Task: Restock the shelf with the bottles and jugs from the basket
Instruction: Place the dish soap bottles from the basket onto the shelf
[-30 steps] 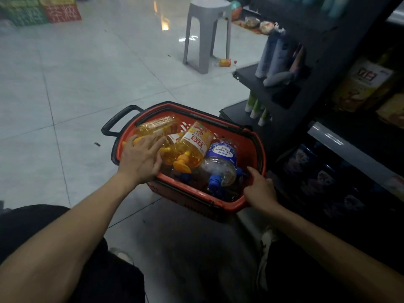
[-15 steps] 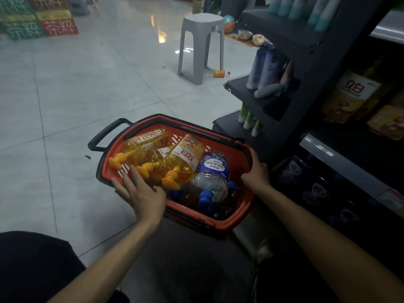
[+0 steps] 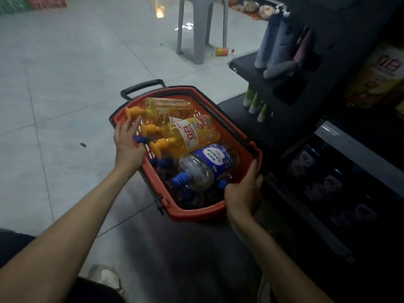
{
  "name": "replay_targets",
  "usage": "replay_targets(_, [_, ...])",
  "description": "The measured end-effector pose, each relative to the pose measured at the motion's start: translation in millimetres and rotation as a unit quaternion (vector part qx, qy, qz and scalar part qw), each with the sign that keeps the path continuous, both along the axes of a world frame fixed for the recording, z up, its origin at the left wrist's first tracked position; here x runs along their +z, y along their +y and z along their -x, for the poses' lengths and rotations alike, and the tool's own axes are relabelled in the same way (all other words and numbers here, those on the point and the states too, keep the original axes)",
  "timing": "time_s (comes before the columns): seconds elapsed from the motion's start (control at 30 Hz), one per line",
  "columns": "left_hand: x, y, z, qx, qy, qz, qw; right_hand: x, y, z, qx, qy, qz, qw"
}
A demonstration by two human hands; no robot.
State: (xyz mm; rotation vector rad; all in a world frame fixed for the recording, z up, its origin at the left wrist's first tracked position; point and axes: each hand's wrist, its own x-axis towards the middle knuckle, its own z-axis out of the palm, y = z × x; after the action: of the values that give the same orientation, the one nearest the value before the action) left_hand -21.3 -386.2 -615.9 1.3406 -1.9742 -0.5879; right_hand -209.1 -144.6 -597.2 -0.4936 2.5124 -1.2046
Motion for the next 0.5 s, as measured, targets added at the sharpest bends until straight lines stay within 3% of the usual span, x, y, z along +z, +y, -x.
replay_targets(0.13, [7.4, -28.9, -3.6, -0.021, -0.076, -0.006, 0.997, -3.4, -8.4, -20.6, 0.018, -0.004, -0.081, 0.997])
replay_targets(0.3, [15.0, 41.4, 3.6, 0.023, -0.155, -0.037, 0.987, 7.1, 4.1, -5.8, 0.105, 0.065, -0.2, 0.972])
replay_targets(0.4, [7.6, 87.3, 4.9, 0.029, -0.12, -0.055, 0.991, 13.9, 4.3, 14.6, 0.158, 0.106, -0.216, 0.957])
replay_targets(0.5, [4.7, 115.0, 5.5, 0.051, -0.062, -0.147, 0.986, 21.4, -5.2, 44.3, 0.175, 0.121, -0.202, 0.956])
